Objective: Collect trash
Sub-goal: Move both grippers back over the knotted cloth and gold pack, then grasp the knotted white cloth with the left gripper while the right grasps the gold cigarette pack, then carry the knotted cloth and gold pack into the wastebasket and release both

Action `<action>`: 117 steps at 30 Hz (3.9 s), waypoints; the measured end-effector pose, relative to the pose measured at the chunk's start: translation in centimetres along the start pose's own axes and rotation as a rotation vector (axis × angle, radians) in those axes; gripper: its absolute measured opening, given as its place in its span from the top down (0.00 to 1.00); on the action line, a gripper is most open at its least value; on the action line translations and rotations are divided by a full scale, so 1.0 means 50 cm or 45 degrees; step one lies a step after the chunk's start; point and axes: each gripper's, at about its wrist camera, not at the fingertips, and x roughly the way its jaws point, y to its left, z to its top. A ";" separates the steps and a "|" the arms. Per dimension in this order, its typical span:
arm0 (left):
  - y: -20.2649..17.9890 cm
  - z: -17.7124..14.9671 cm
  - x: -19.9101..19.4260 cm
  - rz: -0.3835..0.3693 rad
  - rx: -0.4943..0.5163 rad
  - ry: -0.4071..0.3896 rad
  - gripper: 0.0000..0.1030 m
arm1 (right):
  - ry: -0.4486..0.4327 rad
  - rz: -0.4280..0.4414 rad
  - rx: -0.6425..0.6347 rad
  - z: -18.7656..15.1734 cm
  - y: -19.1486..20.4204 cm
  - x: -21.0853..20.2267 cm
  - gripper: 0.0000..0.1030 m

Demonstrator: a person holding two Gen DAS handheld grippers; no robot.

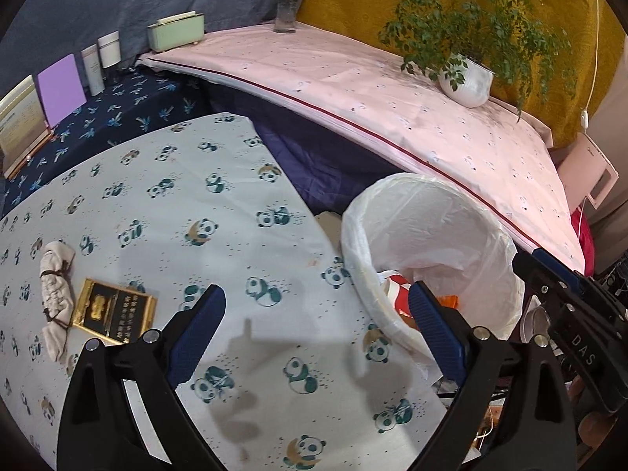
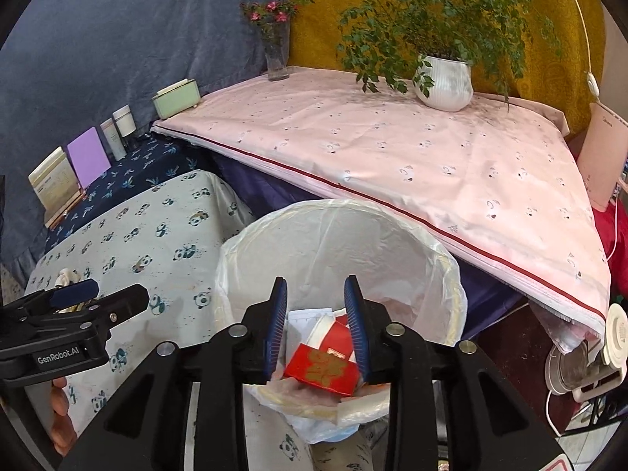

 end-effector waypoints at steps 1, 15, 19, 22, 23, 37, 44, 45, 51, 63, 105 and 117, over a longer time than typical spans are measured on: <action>0.008 -0.002 -0.005 0.008 -0.006 -0.005 0.13 | -0.003 0.004 -0.010 0.000 0.009 -0.003 0.69; 0.157 -0.032 -0.073 0.156 -0.134 -0.068 0.13 | -0.006 0.112 -0.172 -0.012 0.177 -0.021 0.55; 0.204 -0.045 -0.092 0.200 -0.179 -0.085 0.13 | -0.002 0.151 -0.226 -0.018 0.231 -0.022 0.51; 0.240 -0.056 -0.104 0.239 -0.215 -0.098 0.13 | 0.000 0.171 -0.264 -0.023 0.272 -0.022 0.45; 0.252 -0.059 -0.107 0.249 -0.224 -0.100 0.13 | 0.004 0.181 -0.277 -0.027 0.286 -0.021 0.44; 0.412 -0.097 -0.088 0.410 -0.360 -0.001 0.13 | 0.108 0.318 -0.420 -0.065 0.441 0.030 0.41; 0.464 -0.094 -0.047 0.391 -0.419 0.078 0.13 | 0.169 0.374 -0.508 -0.086 0.514 0.083 0.39; 0.470 -0.091 -0.041 0.386 -0.425 0.086 0.13 | 0.176 0.380 -0.520 -0.088 0.522 0.092 0.39; 0.503 -0.081 -0.002 0.369 -0.454 0.139 0.25 | 0.217 0.417 -0.557 -0.091 0.564 0.145 0.39; 0.535 -0.076 0.019 0.293 -0.467 0.181 0.71 | 0.245 0.467 -0.700 -0.089 0.621 0.217 0.32; 0.285 -0.110 -0.031 0.119 -0.211 0.175 0.77 | 0.279 0.317 -0.427 -0.127 0.374 0.117 0.44; 0.141 -0.078 -0.054 0.070 -0.061 0.131 0.77 | 0.147 0.247 -0.296 -0.081 0.254 0.041 0.44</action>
